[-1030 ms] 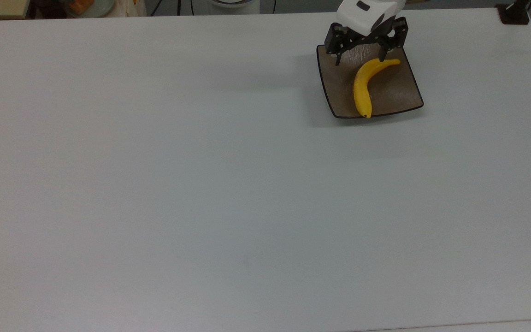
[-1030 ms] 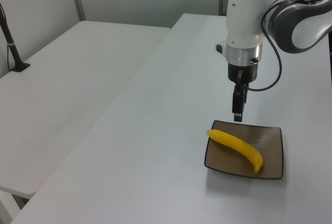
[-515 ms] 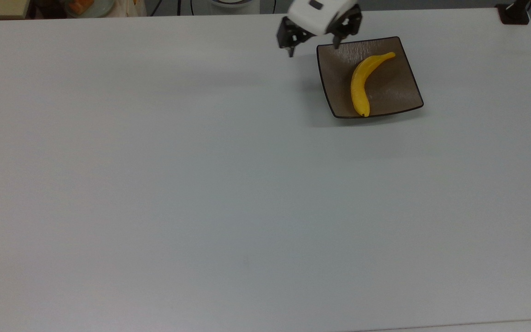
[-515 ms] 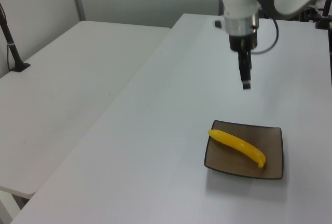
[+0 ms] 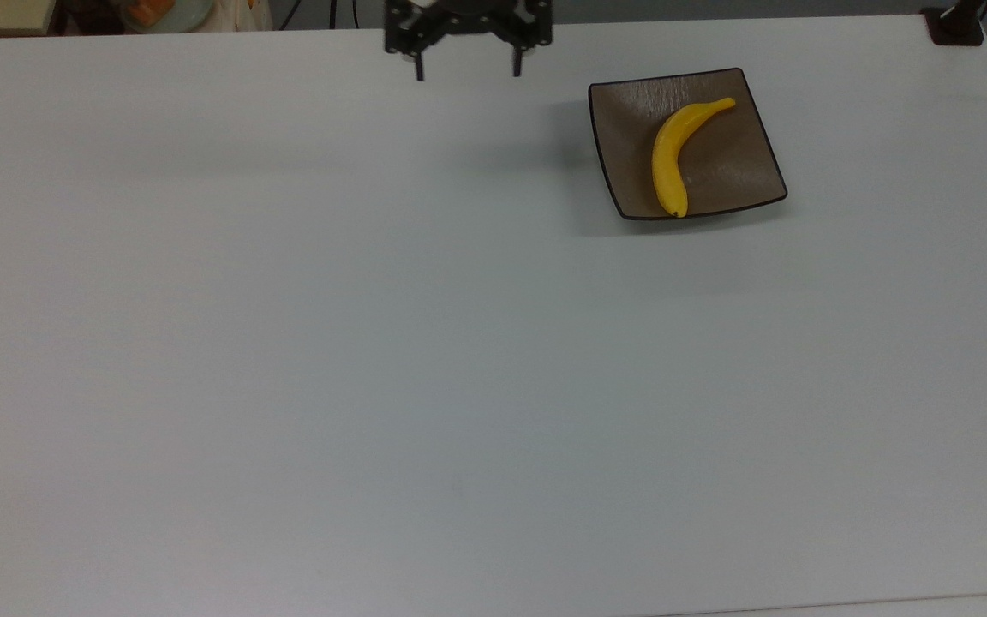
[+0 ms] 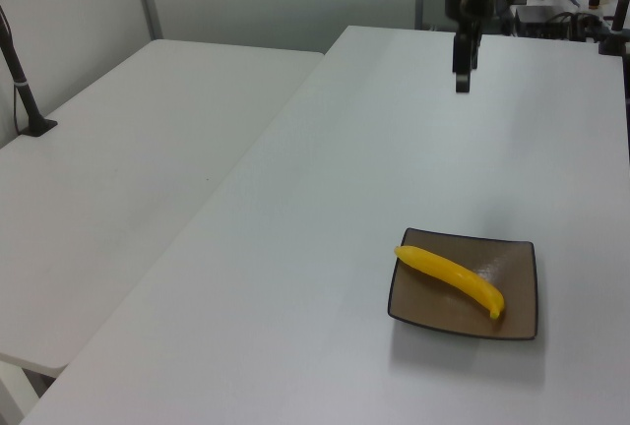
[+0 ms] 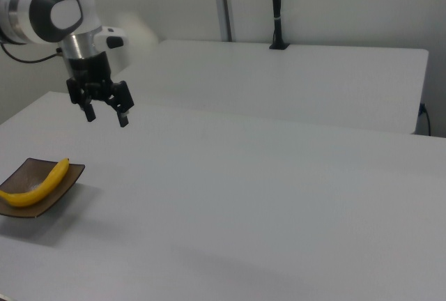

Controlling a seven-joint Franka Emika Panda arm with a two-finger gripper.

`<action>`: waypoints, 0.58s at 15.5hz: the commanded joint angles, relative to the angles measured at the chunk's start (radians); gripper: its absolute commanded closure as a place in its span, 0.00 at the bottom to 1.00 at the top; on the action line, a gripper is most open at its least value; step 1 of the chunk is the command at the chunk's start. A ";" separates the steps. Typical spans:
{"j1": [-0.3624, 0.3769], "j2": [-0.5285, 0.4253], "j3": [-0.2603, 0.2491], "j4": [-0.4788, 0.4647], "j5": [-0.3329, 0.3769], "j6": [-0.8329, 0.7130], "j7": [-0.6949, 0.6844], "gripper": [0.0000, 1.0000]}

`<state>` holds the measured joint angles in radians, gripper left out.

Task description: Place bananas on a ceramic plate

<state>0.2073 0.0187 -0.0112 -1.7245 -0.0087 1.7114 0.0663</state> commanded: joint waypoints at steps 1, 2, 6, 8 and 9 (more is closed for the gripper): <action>-0.028 -0.009 -0.035 0.016 0.009 -0.026 -0.014 0.00; -0.040 -0.009 -0.036 0.017 0.009 -0.024 -0.016 0.00; -0.057 -0.008 -0.036 0.017 0.004 -0.021 -0.014 0.00; -0.065 -0.009 -0.041 0.017 0.006 -0.013 -0.014 0.00; -0.065 -0.008 -0.041 0.017 0.006 -0.012 -0.014 0.00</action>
<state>0.1466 0.0136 -0.0468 -1.7147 -0.0086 1.7112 0.0640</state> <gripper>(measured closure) 0.000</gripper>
